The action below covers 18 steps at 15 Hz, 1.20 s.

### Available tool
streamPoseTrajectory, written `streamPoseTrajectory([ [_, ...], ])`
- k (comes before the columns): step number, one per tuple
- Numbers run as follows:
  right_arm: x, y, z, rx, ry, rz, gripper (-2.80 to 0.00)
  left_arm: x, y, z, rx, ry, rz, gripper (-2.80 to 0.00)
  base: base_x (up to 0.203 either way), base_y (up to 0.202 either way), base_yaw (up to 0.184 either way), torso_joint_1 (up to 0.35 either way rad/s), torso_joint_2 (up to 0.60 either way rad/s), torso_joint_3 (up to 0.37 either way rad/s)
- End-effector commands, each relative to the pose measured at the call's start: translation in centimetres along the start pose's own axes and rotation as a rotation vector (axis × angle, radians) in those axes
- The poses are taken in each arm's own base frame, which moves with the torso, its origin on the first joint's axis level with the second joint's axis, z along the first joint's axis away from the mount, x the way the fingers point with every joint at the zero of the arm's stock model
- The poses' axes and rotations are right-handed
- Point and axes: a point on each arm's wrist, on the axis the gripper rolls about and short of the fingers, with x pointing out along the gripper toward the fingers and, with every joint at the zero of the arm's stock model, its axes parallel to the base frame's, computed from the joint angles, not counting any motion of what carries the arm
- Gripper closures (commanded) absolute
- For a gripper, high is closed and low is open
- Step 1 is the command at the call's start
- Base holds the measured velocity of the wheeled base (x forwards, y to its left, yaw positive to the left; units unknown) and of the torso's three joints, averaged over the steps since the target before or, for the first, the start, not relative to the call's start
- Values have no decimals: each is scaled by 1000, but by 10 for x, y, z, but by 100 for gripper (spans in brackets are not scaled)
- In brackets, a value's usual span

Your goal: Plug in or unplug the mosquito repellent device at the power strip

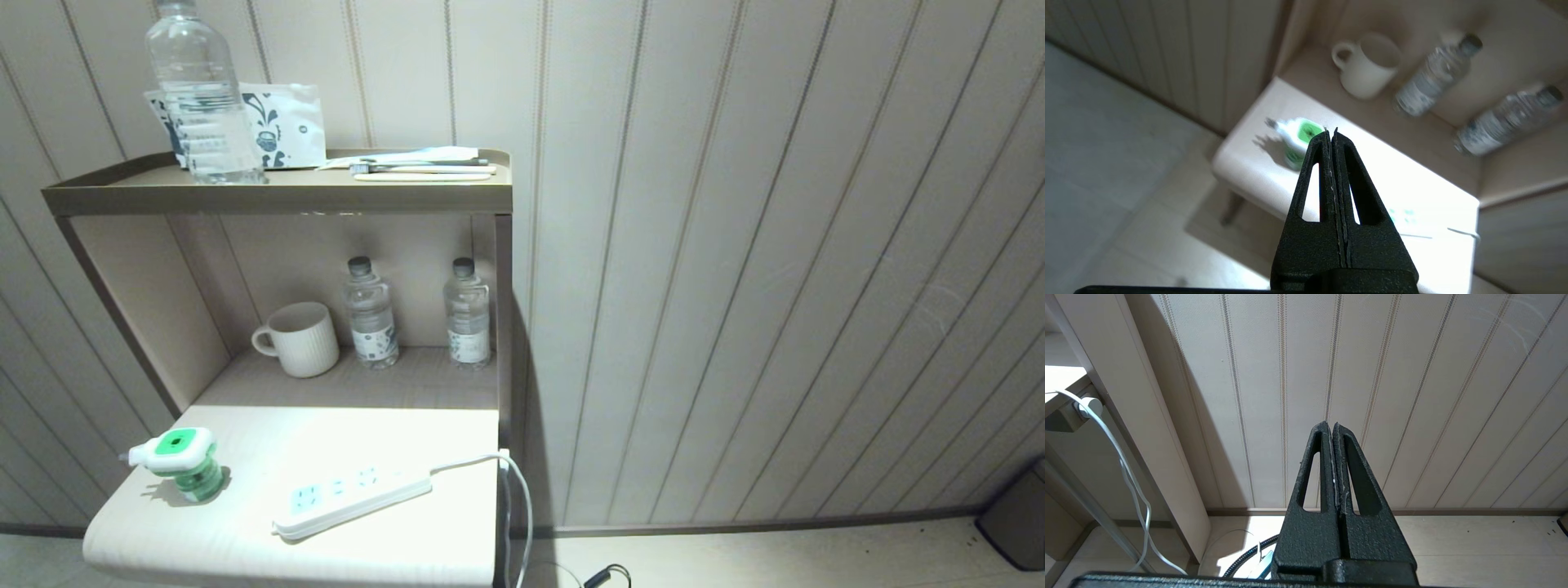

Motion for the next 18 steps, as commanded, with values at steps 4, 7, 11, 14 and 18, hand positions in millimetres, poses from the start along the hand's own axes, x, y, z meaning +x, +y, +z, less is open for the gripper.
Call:
streamPoseTrajectory([
  [4, 0, 0, 0, 0, 0, 0, 0, 23, -27, -12, -75, 324, -117, 0, 0, 0, 0, 0, 0, 0],
  [7, 0, 0, 0, 0, 0, 0, 0, 53, -41, -19, -157, 440, -17, 0, 0, 0, 0, 0, 0, 0],
  [11, 0, 0, 0, 0, 0, 0, 0, 96, -56, -35, -245, 561, 116, -280, 0, 0, 0, 0, 0, 0],
  [14, 0, 0, 0, 0, 1, 0, 0, 129, -74, -35, -411, 577, 196, -280, 0, 0, 0, 0, 0, 0],
  [18, 0, 0, 0, 0, 2, 0, 0, 169, -89, -32, -486, 601, 282, -280, 0, 0, 0, 0, 0, 0],
])
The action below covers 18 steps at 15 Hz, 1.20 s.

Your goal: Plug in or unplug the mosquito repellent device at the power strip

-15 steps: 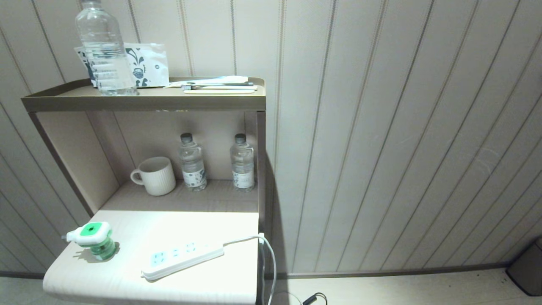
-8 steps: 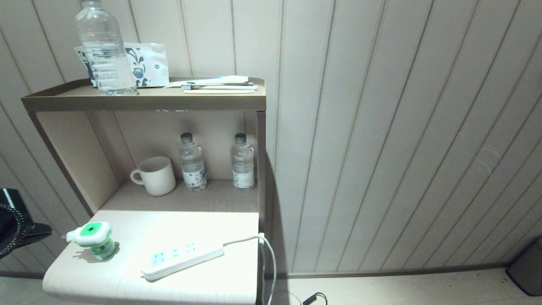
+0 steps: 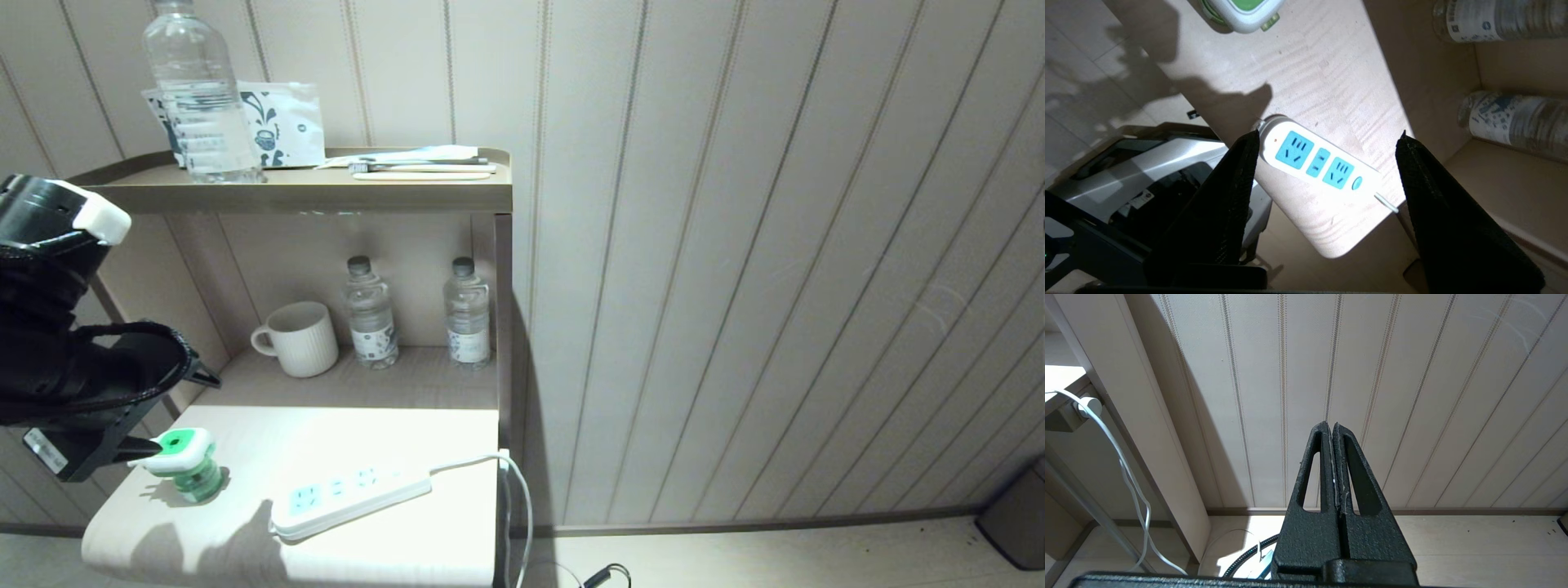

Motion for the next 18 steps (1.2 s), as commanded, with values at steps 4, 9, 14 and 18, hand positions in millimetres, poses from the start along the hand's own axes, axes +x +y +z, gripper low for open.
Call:
streamPoseTrajectory([
  [4, 0, 0, 0, 0, 0, 0, 0, 52, 5, 9, -49, 59, 199, -280, 0, 0, 0, 0, 0, 0],
  [9, 0, 0, 0, 0, 0, 0, 0, 67, 17, 22, -120, 99, 243, -280, 0, 0, 0, 0, 0, 0],
  [14, 0, 0, 0, 0, 0, 0, 0, 74, 21, 27, -142, 116, 258, -280, 0, 0, 0, 0, 0, 0],
  [18, 0, 0, 0, 0, 0, 0, 0, 78, 25, 32, -162, 109, 249, -280, 0, 0, 0, 0, 0, 0],
])
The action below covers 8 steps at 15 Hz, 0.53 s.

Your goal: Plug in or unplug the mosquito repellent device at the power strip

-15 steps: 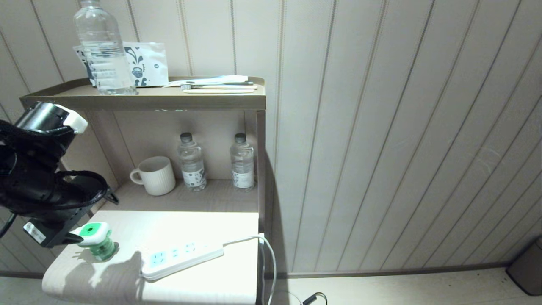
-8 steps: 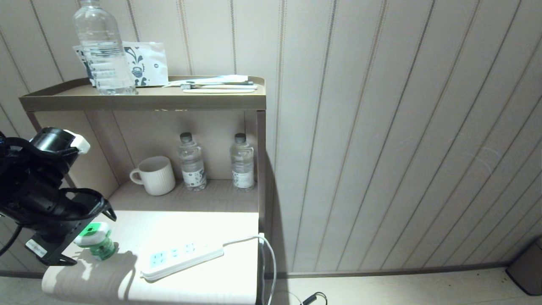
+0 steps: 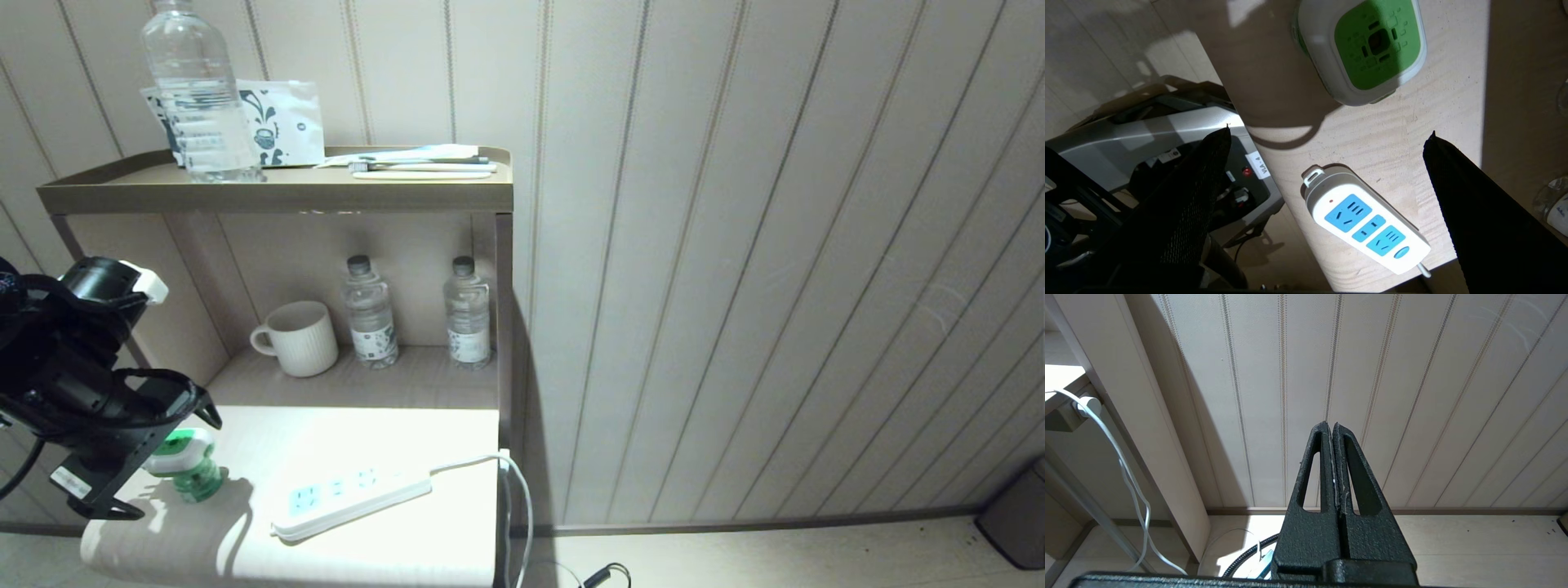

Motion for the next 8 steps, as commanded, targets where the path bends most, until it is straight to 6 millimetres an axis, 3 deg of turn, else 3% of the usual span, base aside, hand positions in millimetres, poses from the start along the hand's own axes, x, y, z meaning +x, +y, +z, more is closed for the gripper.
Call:
streamPoseTrajectory([
  [1, 0, 0, 0, 0, 0, 1, 0, 0, 2, 3, -15, -3, 6, -280, 0, 0, 0, 0, 0, 0],
  [8, 0, 0, 0, 0, 0, 0, 0, 1, 2, 10, 1, -25, -16, -280, 0, 0, 0, 0, 0, 0],
])
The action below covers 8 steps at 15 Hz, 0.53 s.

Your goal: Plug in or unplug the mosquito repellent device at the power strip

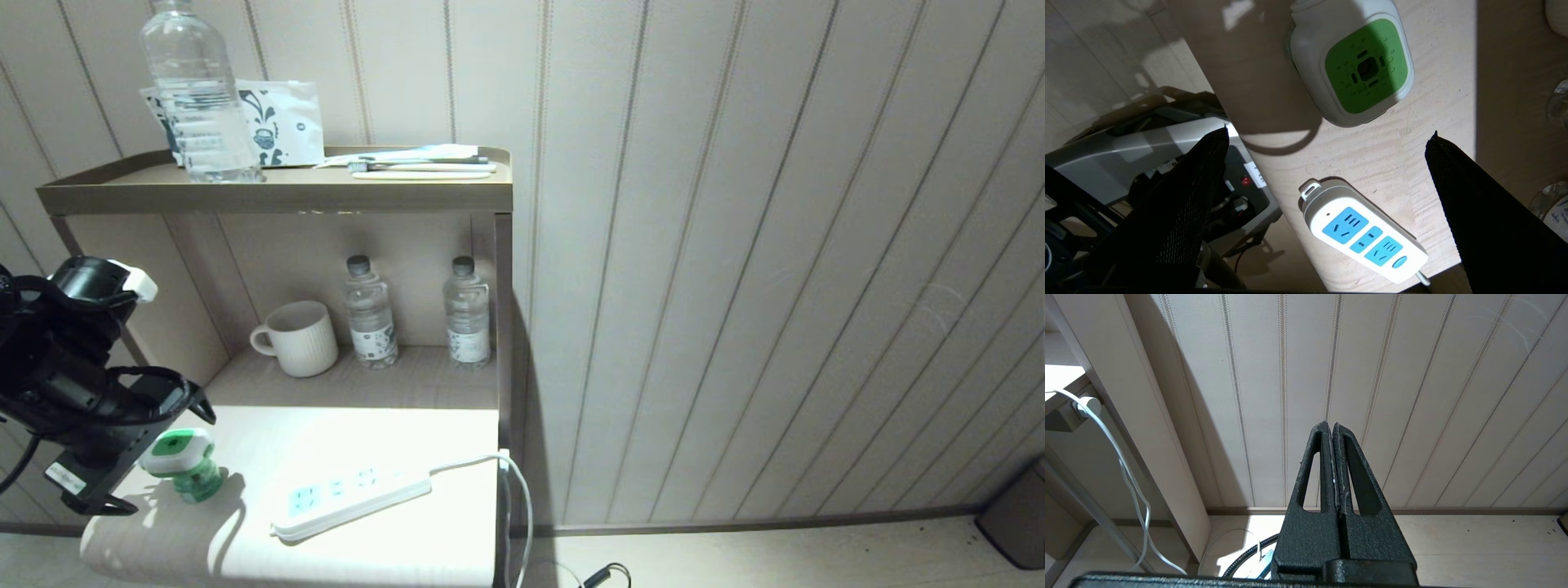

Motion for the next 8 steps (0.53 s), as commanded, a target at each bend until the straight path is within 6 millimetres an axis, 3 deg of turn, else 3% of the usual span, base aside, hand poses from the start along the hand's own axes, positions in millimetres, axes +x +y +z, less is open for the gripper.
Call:
streamPoseTrajectory([
  [1, 0, 0, 0, 0, 0, 0, 0, -2, 0, 2, -2, -9, -12, -280, 0, 0, 0, 0, 0, 0],
  [8, 0, 0, 0, 0, 0, 0, 0, 6, -5, 4, 11, -14, -34, -280, 0, 0, 0, 0, 0, 0],
])
